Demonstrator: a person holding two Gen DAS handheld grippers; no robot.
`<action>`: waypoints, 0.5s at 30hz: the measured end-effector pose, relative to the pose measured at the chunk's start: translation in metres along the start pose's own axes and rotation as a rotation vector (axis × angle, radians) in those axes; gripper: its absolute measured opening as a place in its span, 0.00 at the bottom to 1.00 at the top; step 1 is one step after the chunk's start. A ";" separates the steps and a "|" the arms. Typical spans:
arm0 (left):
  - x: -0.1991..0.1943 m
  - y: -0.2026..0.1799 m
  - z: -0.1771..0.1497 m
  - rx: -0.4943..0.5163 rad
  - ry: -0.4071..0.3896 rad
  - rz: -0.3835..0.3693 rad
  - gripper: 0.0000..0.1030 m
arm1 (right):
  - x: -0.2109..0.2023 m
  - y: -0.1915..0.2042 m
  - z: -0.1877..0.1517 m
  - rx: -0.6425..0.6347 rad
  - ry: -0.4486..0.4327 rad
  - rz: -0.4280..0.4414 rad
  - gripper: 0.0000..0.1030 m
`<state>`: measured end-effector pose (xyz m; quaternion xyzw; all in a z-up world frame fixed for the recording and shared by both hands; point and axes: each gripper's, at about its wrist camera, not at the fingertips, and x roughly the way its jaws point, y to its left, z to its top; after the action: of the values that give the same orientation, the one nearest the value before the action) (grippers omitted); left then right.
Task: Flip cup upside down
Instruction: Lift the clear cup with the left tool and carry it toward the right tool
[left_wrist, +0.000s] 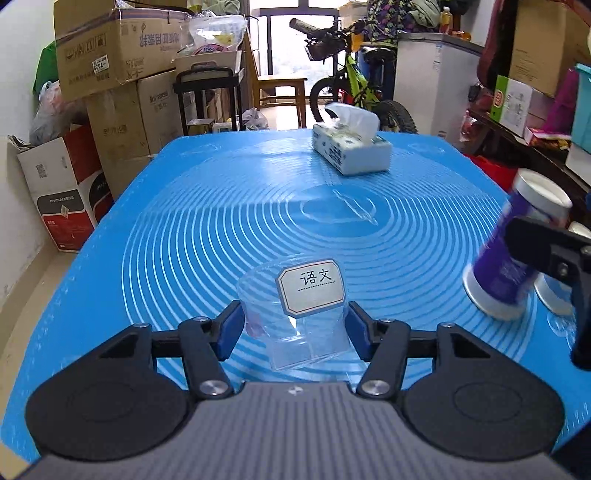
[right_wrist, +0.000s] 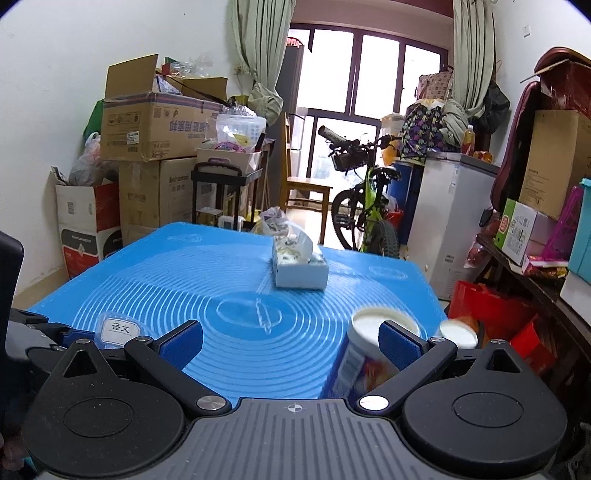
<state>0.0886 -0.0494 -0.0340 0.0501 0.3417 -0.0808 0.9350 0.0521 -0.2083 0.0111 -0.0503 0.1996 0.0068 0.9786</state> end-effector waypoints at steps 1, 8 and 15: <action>-0.002 -0.003 -0.004 0.000 0.005 -0.004 0.59 | -0.004 0.000 -0.004 -0.001 0.005 0.001 0.98; -0.005 -0.018 -0.026 0.004 0.044 -0.030 0.59 | -0.018 -0.008 -0.036 0.007 0.079 0.002 0.98; 0.003 -0.021 -0.034 -0.011 0.062 -0.025 0.61 | -0.015 -0.017 -0.051 0.029 0.127 -0.004 0.98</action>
<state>0.0655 -0.0652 -0.0625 0.0434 0.3716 -0.0890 0.9231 0.0186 -0.2305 -0.0276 -0.0367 0.2613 -0.0011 0.9646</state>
